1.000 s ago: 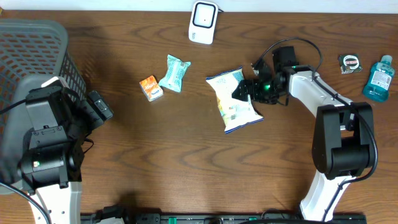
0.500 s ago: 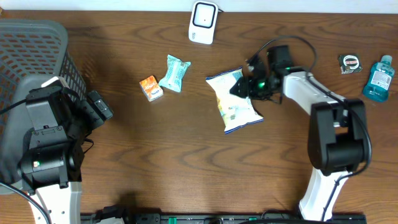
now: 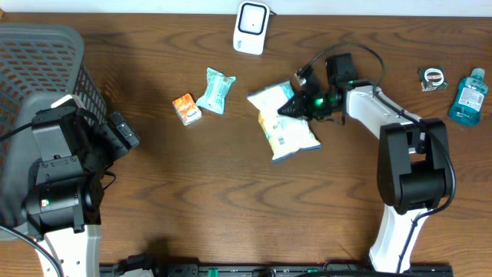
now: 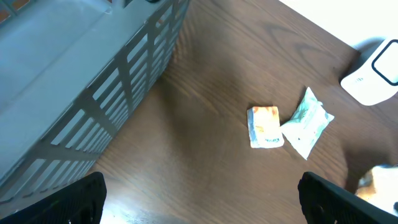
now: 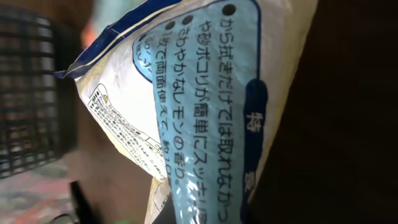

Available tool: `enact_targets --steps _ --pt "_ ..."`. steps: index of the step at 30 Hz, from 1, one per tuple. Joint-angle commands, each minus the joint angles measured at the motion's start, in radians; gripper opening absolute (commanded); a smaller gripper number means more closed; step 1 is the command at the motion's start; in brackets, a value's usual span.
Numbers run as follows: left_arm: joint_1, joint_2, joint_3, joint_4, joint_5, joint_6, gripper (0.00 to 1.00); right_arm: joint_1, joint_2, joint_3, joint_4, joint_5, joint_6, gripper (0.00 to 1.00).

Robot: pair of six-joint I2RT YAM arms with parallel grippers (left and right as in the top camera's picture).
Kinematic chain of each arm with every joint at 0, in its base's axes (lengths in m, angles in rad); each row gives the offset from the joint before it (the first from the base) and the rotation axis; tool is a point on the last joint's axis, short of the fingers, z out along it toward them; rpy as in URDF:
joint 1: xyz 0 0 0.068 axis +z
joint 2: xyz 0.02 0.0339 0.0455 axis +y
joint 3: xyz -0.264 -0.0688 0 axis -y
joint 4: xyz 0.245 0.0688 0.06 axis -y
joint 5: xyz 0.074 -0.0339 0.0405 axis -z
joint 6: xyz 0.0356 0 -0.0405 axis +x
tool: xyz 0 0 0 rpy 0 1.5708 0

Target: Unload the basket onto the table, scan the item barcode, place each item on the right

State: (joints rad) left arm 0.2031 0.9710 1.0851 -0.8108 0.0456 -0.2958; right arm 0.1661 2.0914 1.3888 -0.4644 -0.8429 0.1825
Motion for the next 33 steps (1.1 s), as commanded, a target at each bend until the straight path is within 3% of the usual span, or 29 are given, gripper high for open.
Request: enact_targets --steps 1,19,24,33 --pt "0.006 0.002 0.005 0.000 -0.012 -0.009 0.98 -0.007 -0.075 0.062 0.013 -0.118 -0.004 0.01" --pt "0.006 0.002 0.005 0.000 -0.012 -0.009 0.98 0.076 -0.440 0.076 0.278 -0.106 0.013 0.01" --pt "0.006 0.002 0.005 0.000 -0.012 -0.009 0.98 0.076 -0.476 0.075 0.299 -0.053 0.095 0.01" --pt "0.006 0.002 0.005 0.000 -0.012 -0.009 0.98 0.077 -0.476 0.075 0.301 -0.045 0.111 0.01"
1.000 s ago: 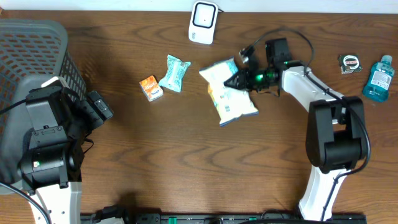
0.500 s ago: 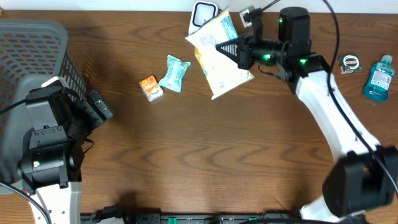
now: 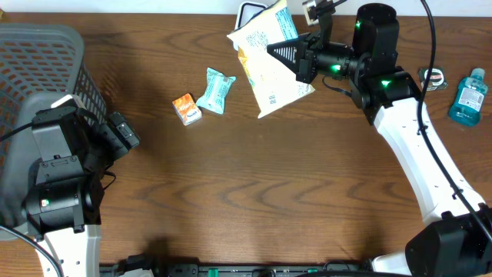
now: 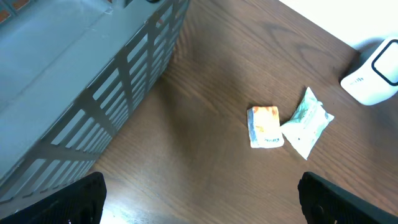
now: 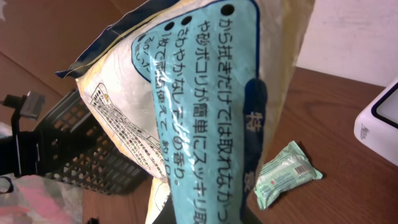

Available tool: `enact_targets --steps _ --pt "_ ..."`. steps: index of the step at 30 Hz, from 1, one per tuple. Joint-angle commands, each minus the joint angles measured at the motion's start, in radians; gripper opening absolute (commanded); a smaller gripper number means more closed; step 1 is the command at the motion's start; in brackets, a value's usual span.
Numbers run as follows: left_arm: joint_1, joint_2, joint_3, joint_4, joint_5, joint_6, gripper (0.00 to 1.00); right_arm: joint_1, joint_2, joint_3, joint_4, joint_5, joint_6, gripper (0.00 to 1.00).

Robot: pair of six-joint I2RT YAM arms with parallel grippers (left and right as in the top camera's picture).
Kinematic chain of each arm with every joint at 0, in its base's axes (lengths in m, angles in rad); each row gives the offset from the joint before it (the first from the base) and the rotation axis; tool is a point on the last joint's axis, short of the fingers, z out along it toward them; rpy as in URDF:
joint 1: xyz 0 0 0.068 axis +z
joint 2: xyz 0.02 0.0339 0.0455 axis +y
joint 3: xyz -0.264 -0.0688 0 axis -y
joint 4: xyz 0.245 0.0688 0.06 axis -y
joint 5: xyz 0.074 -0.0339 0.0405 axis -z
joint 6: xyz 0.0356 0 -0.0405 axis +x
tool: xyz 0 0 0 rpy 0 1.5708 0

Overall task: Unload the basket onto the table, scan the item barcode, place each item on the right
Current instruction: 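Raise the snack bag up to the white scanner with the right gripper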

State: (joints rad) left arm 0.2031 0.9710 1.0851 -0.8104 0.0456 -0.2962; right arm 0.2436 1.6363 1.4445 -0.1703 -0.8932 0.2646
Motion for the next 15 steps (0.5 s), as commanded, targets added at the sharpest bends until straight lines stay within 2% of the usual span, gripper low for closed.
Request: enact_targets --steps 1,15 --pt "0.006 0.002 0.005 -0.001 -0.012 -0.009 0.98 0.000 -0.021 0.019 0.006 0.005 0.029 0.01" --pt "0.006 0.002 0.005 -0.001 -0.012 -0.009 0.98 0.000 -0.020 0.019 -0.009 0.030 0.027 0.01"
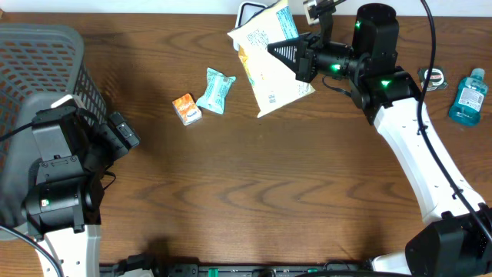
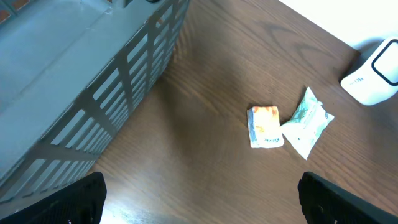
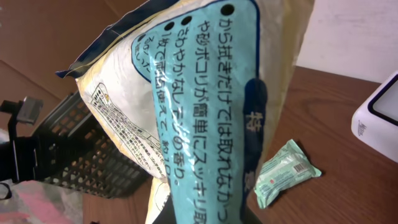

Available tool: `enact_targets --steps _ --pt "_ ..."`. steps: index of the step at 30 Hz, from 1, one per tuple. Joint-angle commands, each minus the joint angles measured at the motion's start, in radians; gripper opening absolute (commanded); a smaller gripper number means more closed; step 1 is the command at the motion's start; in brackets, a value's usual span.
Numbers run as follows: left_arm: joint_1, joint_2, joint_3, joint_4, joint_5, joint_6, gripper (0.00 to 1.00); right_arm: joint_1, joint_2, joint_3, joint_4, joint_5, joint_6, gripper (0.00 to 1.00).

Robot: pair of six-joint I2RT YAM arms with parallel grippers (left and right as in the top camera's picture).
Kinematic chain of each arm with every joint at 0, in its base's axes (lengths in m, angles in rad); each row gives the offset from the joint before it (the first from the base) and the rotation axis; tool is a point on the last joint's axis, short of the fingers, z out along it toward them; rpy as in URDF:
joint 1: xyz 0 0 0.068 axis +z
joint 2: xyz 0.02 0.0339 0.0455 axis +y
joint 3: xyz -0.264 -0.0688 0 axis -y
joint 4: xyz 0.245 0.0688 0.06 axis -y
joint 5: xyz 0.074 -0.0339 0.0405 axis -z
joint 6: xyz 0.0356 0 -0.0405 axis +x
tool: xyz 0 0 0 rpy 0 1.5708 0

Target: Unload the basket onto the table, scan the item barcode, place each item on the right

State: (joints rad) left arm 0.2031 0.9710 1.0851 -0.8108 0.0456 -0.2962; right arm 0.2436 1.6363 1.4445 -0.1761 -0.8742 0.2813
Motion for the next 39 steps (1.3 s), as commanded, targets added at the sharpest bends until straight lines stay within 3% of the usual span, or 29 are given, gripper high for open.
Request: enact_targets --steps 1,8,19,23,33,39 --pt "0.006 0.002 0.005 0.000 -0.012 -0.009 0.98 0.000 -0.020 0.019 -0.008 0.011 0.010 0.01" --pt "0.006 0.002 0.005 0.000 -0.012 -0.009 0.98 0.006 -0.020 0.019 -0.067 0.115 0.011 0.01" --pt "0.006 0.002 0.005 0.000 -0.012 -0.009 0.98 0.059 0.019 0.013 -0.415 0.863 0.081 0.01" --pt "0.006 0.002 0.005 0.000 -0.012 -0.009 0.98 0.059 0.076 0.013 -0.515 1.036 0.124 0.01" --pt "0.006 0.002 0.005 0.000 -0.012 -0.009 0.98 0.057 0.251 0.013 -0.646 1.384 0.160 0.02" --pt "0.006 0.002 0.005 0.000 -0.012 -0.009 0.98 0.058 0.268 0.013 -0.685 1.440 0.159 0.01"
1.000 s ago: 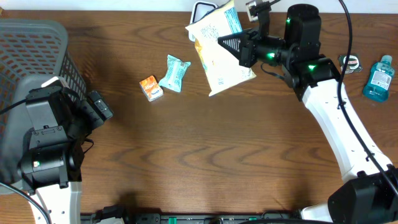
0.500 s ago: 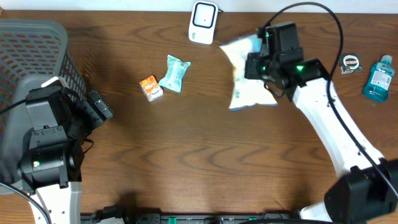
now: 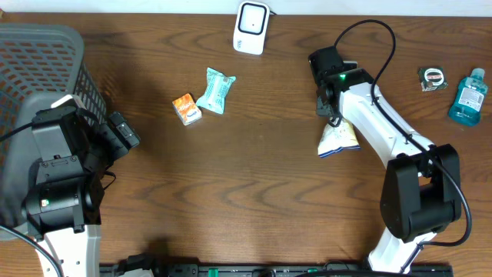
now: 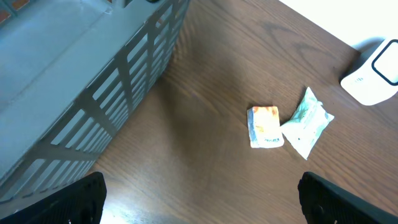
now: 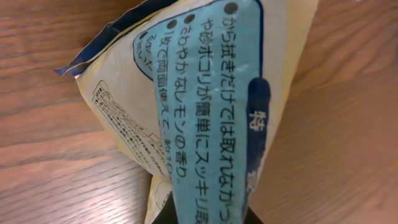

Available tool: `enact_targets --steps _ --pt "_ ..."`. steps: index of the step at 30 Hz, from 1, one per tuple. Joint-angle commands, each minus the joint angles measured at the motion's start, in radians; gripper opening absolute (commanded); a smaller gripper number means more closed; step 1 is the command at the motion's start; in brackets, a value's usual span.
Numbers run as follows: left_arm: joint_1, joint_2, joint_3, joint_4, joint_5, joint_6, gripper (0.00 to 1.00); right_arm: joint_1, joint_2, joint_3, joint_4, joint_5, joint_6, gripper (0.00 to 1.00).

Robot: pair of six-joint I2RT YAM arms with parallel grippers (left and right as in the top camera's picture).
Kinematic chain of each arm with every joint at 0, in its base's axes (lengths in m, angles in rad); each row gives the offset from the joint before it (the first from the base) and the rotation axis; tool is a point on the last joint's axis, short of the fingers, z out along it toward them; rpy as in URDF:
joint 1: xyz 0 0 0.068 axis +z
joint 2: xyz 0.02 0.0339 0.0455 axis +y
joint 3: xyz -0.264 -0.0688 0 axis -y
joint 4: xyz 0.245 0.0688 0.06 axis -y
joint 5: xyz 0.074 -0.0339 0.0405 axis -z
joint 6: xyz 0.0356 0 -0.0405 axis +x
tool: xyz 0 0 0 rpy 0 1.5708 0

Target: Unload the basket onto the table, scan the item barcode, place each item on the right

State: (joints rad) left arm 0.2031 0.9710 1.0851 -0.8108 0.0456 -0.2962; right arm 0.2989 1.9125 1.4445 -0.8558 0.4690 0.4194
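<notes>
A yellow-and-blue printed bag (image 3: 338, 137) lies low on the wood table right of centre and fills the right wrist view (image 5: 199, 106). My right gripper (image 3: 334, 111) is shut on its near end, with the dark fingers just showing under the bag (image 5: 199, 214). The white barcode scanner (image 3: 251, 27) stands at the table's back edge, well left of the bag, and also shows in the left wrist view (image 4: 373, 74). My left gripper (image 3: 123, 132) stays open beside the basket, its fingertips (image 4: 74, 196) holding nothing.
A grey mesh basket (image 3: 38, 69) stands at the far left. A small orange packet (image 3: 187, 108) and a pale green packet (image 3: 214, 91) lie left of centre. A tape measure (image 3: 433, 78) and a blue bottle (image 3: 467, 96) stand at the far right.
The right gripper held the bag raised beside the scanner at the back. Now it has the bag down at the table, farther right and forward, still gripped. The left arm is unchanged.
First the right gripper was shut on the bag lying on the table near the centre. At the following two moments the bag was held up next to the scanner. Now it is back down at the table right of centre, still held.
</notes>
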Motion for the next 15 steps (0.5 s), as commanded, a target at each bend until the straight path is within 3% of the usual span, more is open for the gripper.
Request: enact_targets --steps 1,12,15 --pt "0.006 0.002 0.005 0.000 -0.012 -0.009 0.98 0.003 -0.008 0.013 -0.009 0.097 0.022 0.01" --pt "0.006 0.002 0.005 0.000 -0.012 -0.009 0.98 0.001 0.010 -0.039 -0.021 0.185 0.040 0.02" --pt "0.006 0.002 0.005 0.000 -0.012 -0.009 0.98 0.013 0.010 -0.039 -0.020 0.175 0.040 0.06"
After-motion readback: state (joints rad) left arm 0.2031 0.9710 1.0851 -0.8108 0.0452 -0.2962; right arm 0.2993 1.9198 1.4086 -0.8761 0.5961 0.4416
